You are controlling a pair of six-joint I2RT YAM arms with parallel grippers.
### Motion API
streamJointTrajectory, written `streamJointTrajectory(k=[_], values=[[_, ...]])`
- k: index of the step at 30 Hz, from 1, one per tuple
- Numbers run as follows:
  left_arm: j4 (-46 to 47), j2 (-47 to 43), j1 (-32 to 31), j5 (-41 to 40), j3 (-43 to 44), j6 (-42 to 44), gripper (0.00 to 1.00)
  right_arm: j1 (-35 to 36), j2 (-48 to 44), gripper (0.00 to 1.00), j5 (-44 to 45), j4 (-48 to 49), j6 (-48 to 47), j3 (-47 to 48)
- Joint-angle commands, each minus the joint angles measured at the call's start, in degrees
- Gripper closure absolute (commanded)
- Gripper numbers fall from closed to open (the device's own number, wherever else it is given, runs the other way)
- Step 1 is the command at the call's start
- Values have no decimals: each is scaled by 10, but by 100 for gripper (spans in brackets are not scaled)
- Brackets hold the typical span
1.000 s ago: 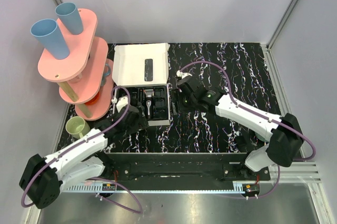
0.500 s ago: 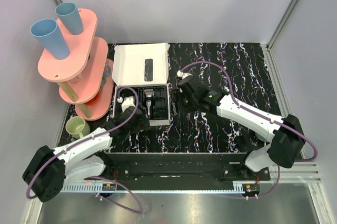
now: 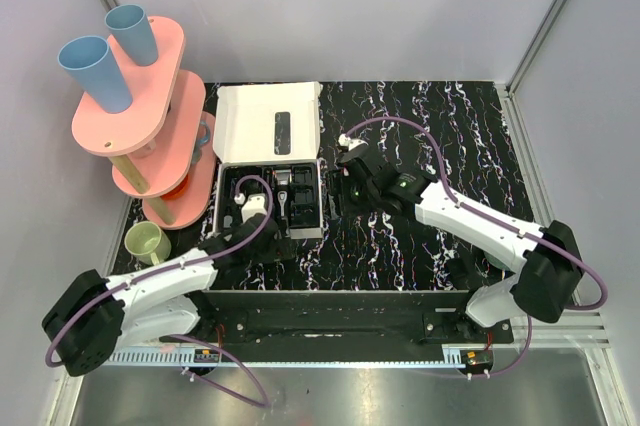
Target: Sort the hair-cutting tools
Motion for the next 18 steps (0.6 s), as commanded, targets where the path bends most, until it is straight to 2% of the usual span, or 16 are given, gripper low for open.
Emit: streamJointTrajectory(k=[1,6,11,18], values=[[13,-12,-17,-10,-17,-32,2,-4,-26,31,-3,-4,9,-6],[0,-2,-29,-17,-11,-38,8,-4,-23,31,-3,-4,9,-10],[-25,17,-37,-39,15,-39,32,-4,-21,32,-3,-4,9,-12],[-50,56,-54,-56,42,-37,51,-4,-27,32,1,-4,7,-15]])
